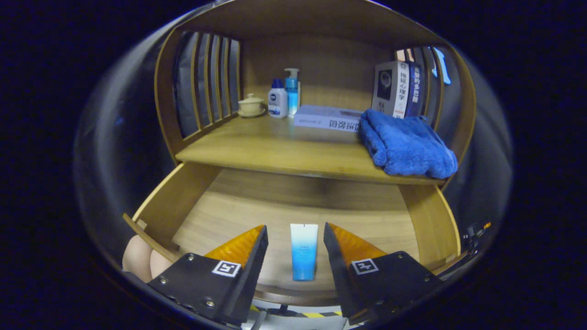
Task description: Pull open the drawer, take out the items inside it, and place them on the countertop above the cabinet.
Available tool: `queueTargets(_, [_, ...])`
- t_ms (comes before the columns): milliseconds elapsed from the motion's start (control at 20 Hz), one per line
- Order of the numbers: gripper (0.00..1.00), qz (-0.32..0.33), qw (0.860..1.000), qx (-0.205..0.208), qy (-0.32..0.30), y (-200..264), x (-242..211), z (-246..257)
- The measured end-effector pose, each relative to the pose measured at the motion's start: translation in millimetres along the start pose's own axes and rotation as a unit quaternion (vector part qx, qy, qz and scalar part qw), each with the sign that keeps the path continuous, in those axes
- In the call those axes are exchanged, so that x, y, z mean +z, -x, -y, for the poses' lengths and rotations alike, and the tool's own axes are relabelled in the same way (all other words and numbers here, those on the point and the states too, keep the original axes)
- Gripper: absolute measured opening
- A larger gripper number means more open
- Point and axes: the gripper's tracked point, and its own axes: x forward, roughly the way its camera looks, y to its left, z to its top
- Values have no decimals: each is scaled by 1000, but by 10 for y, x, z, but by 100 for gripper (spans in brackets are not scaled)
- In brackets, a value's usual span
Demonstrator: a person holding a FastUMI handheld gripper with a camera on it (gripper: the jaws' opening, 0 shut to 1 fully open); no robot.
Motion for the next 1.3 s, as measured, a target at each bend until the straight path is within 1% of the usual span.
queueTargets(250, [73,-57,998,-20,-4,-260,-176,152])
queueTargets(350, [73,-88,996,-24,2,-367,-286,187])
queueTargets(500, [73,-118,992,-29,11,-507,-394,226])
queueTargets(600, [73,-126,992,-22,5,-542,-377,218])
queueTargets(650, [73,-136,990,-25,5,-561,-388,244])
queueTargets(800, [73,-175,985,-13,3,-572,-505,212])
queueTargets(950, [73,-186,982,-17,15,-572,-524,220])
queueTargets(1050, [74,-195,981,-18,12,-577,-550,216])
queueTargets(1100, [73,-200,980,-15,11,-583,-566,208])
queueTargets(1200, [73,-215,976,5,11,-577,-619,130])
queueTargets(1300, [73,-237,971,10,15,-634,-709,129])
